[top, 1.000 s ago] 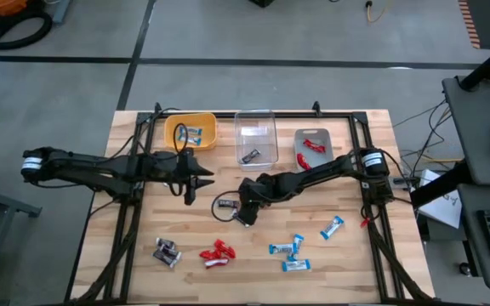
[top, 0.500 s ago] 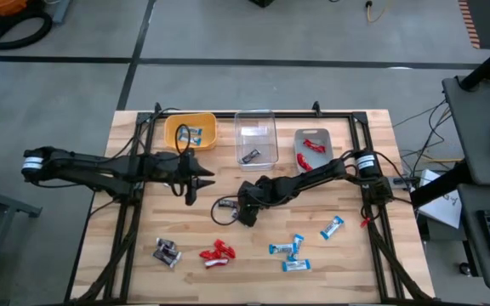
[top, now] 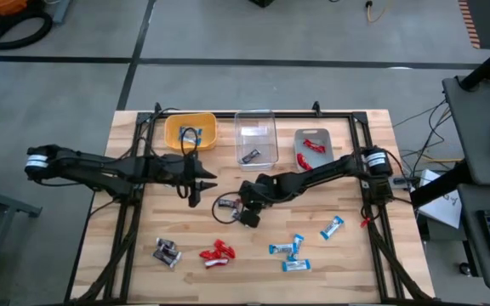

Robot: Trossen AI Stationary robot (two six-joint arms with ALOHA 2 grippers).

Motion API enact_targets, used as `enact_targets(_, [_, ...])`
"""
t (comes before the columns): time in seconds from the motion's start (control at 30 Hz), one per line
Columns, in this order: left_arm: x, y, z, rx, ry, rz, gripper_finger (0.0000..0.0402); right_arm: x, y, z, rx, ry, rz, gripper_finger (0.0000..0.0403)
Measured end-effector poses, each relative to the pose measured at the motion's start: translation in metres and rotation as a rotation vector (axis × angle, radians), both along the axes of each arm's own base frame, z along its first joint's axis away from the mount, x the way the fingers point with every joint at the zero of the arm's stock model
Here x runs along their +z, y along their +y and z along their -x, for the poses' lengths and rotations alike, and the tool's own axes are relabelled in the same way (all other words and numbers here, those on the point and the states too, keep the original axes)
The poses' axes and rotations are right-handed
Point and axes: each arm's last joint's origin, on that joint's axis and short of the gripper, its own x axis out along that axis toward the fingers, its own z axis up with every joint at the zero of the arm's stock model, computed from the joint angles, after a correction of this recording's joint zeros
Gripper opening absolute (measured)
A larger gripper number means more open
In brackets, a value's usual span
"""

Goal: Sort candy
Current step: Put the red chocolate into the gray bin

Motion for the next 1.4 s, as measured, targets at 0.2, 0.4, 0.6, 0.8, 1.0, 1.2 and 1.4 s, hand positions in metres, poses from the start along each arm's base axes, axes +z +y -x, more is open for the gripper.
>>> enact_targets(0.2, [-0.004, -0.003, -0.002, -0.036, 0.025, -0.01, 0.0111, 0.048, -0.008, 0.027, 0.034, 0.024, 0.053, 0.0047])
enact_targets(0.4, [0.0, -0.008, -0.002, -0.089, 0.004, 0.013, 0.0111, 0.1, -0.037, 0.071, -0.11, 0.077, 0.245, 0.0045])
enact_targets(0.6, [-0.002, -0.01, -0.003, -0.161, 0.021, 0.003, 0.0111, 0.127, -0.076, 0.111, -0.288, 0.11, 0.367, 0.0045])
enact_targets(0.8, [-0.01, -0.01, -0.007, -0.158, 0.068, 0.012, 0.0111, 0.118, -0.114, 0.144, -0.428, 0.18, 0.357, 0.0045])
enact_targets(1.0, [-0.019, -0.011, -0.012, -0.166, 0.108, 0.006, 0.0125, 0.095, -0.138, 0.172, -0.588, 0.25, 0.316, 0.0045])
enact_targets(1.2, [-0.031, -0.011, -0.017, -0.174, 0.166, 0.009, 0.0171, 0.074, -0.144, 0.185, -0.666, 0.257, 0.294, 0.0047])
enact_targets(1.4, [-0.045, -0.012, -0.024, -0.212, 0.221, -0.024, 0.022, 0.066, -0.146, 0.187, -0.679, 0.255, 0.261, 0.0087])
